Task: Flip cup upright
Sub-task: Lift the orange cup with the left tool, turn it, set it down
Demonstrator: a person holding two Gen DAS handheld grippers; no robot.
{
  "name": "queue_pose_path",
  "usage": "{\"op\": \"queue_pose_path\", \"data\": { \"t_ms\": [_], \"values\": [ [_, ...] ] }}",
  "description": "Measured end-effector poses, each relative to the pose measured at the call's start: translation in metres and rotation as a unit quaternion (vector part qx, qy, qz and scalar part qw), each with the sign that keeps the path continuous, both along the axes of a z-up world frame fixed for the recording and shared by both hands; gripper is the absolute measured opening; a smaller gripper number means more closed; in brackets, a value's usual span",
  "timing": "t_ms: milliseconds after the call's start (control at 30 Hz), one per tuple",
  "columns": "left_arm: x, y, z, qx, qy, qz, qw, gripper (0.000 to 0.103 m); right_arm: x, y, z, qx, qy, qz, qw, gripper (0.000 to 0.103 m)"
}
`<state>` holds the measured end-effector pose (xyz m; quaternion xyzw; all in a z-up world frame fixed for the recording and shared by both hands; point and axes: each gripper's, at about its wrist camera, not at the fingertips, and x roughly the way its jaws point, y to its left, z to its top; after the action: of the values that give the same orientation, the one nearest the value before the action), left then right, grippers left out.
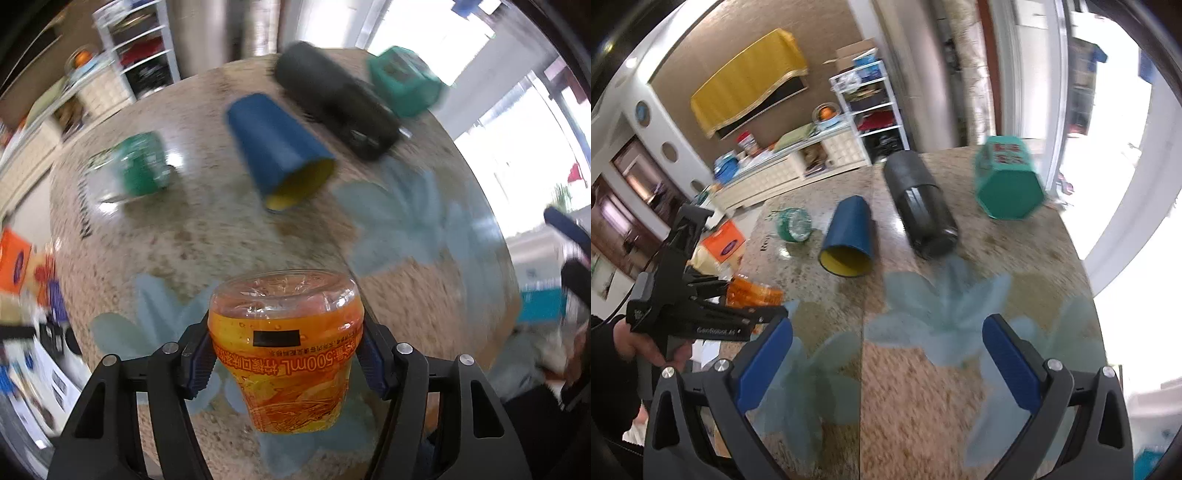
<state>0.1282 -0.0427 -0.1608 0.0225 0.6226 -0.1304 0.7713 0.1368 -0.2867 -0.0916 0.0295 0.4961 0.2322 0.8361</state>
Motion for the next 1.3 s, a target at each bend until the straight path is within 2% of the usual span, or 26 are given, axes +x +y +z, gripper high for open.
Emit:
{"op": "queue_pose_path", "data": {
  "t_ms": [133, 233, 333, 367, 467, 533, 767, 867, 967, 1100, 1300],
  "values": [
    [-0.027, -0.024, -0.018, 0.01, 0.012, -0.075, 0.9971, 0.069, -0.037, -0.026, -0.002, -0.007, 0.002, -0.055, 0.998, 0.103],
    [-0.055, -0.046, -0.031, 0.023, 0.025, -0.135, 0.9903, 0.069, -0.063, -0.04, -0.007, -0.014, 0.009, -0.085, 0.996, 0.103],
    [-0.079, -0.069, -0.052, 0.05, 0.043, -0.198, 0.978, 0.069, -0.087, -0.05, -0.012, -0.015, 0.022, -0.115, 0.993, 0.103],
    [-0.089, -0.08, -0.061, 0.07, 0.047, -0.222, 0.9714, 0.069, -0.094, -0.054, -0.014, -0.014, 0.028, -0.123, 0.992, 0.103],
    [-0.107, -0.1, -0.078, 0.097, 0.051, -0.261, 0.959, 0.069, -0.108, -0.064, -0.019, -0.017, 0.038, -0.143, 0.989, 0.103],
    [-0.115, -0.111, -0.087, 0.107, 0.052, -0.275, 0.9541, 0.069, -0.111, -0.068, -0.02, -0.018, 0.042, -0.153, 0.987, 0.103],
    [-0.119, -0.129, -0.12, 0.139, 0.055, -0.29, 0.9453, 0.071, -0.118, -0.077, -0.024, -0.025, 0.052, -0.154, 0.986, 0.103],
    [-0.124, -0.133, -0.126, 0.135, 0.059, -0.289, 0.9459, 0.071, -0.119, -0.08, -0.029, -0.025, 0.059, -0.151, 0.986, 0.103],
    [-0.129, -0.137, -0.133, 0.146, 0.05, -0.291, 0.9442, 0.082, -0.12, -0.084, -0.031, -0.024, 0.065, -0.149, 0.986, 0.103],
    [-0.129, -0.135, -0.135, 0.137, 0.057, -0.295, 0.9438, 0.09, -0.12, -0.088, -0.033, -0.023, 0.069, -0.147, 0.987, 0.103],
    [-0.129, -0.14, -0.126, 0.136, 0.061, -0.286, 0.9466, 0.091, -0.121, -0.088, -0.035, -0.017, 0.074, -0.139, 0.987, 0.103]
  ]
}}
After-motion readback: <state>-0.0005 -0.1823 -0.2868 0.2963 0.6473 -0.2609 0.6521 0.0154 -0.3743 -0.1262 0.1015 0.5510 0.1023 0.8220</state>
